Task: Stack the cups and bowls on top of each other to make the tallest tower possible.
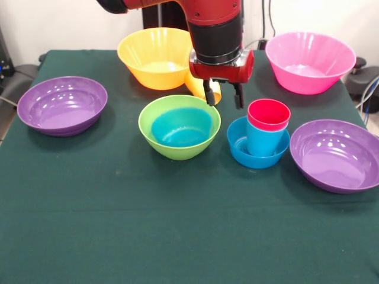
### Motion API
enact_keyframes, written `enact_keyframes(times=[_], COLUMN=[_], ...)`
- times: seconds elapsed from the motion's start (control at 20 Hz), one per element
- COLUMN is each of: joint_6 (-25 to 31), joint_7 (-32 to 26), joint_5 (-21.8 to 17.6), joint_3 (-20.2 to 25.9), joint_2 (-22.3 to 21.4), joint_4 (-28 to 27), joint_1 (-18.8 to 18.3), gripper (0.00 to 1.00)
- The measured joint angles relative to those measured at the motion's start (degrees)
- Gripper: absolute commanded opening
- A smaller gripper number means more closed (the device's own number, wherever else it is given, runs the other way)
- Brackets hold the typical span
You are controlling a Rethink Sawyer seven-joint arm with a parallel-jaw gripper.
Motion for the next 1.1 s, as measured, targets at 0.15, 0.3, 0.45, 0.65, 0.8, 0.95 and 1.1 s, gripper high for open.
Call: enact_keyframes(times=[0.15,0.3,0.45,0.65,0.8,0.95,1.1], joint_6=[-1.07,-1.67,-1.67,-1.65,-1.67,-1.67,-1.67], joint_7=[0.00,0.00,0.00,0.00,0.00,0.00,0.00], joint_5=[-0.52,-0.71,-0.70,-0.71,-0.70,-0.70,-0.71], joint_3=[0.01,0.02,0.02,0.00,0.02,0.02,0.01], joint_2=[-0.27,-0.95,-1.42,-1.30,-0.68,-0.18,0.60], joint_4=[0.99,2.62,3.40,3.73,3.30,2.65,1.52], joint_1=[-0.11,-0.48,-0.80,-1.22,-1.22,-1.22,-1.22], gripper=[1.00,1.00,1.00,1.00,1.00,1.00,1.00])
